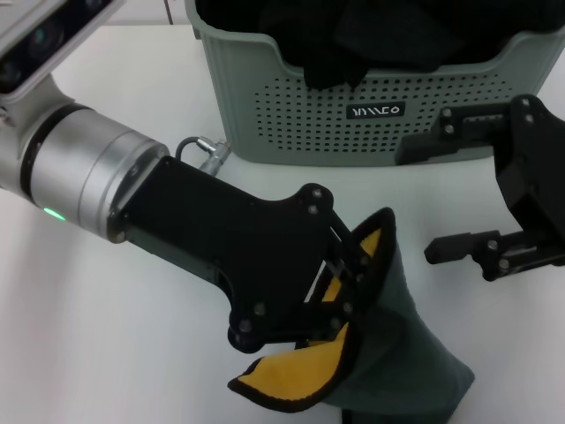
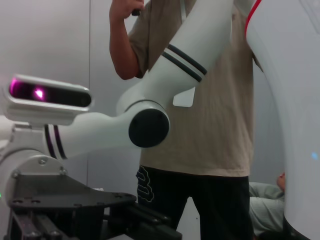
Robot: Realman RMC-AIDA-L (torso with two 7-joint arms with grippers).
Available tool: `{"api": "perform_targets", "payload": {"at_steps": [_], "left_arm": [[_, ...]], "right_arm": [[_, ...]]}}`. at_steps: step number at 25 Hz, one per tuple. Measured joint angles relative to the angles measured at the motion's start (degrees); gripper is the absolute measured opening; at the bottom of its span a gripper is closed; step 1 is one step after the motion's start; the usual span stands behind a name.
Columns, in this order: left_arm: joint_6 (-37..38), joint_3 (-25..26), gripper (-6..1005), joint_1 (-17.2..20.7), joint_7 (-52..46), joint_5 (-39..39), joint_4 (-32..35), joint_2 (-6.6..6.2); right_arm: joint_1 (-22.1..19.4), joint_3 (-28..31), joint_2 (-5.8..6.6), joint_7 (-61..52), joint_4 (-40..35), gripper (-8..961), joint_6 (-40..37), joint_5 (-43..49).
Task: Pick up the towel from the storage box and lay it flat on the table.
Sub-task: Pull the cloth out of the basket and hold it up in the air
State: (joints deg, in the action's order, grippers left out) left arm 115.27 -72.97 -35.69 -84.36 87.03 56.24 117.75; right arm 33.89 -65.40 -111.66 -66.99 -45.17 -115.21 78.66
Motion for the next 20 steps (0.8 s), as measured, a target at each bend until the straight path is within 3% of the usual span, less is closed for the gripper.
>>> {"api": "perform_targets", "payload": {"at_steps": [8, 20], "left_arm": [[-0.2, 0.03, 15, -2.48, 0.25, 2.06, -1.99, 0.27], [-0.32, 0.28, 17, -2.72, 1.74, 2.27, -2.19, -0.11]], "right_arm": [[4.58, -0.27, -0.63, -0.24, -0.03, 688, 0.21, 4.55], [4.47, -0.42, -0.66, -0.34, -2.26, 673, -0.26, 5.6]]}}
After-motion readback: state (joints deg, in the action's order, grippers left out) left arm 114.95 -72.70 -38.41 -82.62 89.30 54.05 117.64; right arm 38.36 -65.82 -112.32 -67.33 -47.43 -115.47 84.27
